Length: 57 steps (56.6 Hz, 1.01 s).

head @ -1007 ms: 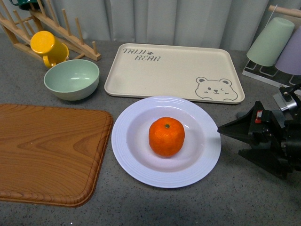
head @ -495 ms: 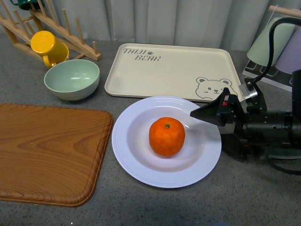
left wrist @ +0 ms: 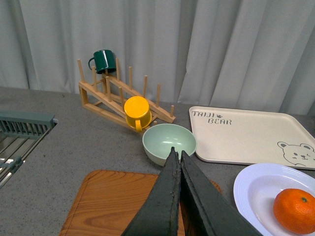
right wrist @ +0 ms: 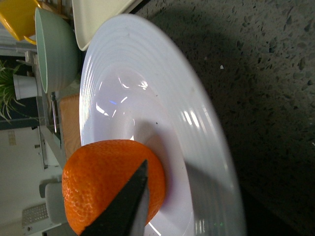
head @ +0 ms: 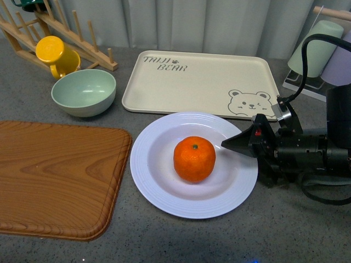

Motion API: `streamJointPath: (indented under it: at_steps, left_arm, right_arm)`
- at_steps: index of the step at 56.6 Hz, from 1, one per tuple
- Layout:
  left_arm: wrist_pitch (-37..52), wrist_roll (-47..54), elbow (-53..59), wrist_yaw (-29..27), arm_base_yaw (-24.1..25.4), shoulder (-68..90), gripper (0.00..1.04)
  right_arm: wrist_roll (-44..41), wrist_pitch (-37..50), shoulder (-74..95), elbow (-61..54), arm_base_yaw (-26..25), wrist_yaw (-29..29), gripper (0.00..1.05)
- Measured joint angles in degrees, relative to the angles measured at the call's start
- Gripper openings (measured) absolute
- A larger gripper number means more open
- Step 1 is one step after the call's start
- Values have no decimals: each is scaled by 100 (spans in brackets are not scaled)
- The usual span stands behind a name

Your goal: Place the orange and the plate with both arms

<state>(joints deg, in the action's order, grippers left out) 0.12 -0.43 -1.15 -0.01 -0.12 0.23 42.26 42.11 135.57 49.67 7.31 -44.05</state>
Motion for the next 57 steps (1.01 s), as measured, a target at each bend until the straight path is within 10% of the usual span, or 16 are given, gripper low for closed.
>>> streamJointPath:
  at_steps: [11,40,57]
  left_arm:
    - [0,-4,0,0,0,0,5]
    - [0,0,0,0,0,0,99]
    - [0,11,0,0,0,0,98]
  right_arm:
    - [70,251,57,-26,-57,-131,3]
    - [614,1320,-457,-490,-363,-240,3]
    - [833,1003,-597,328,-616,-258,3]
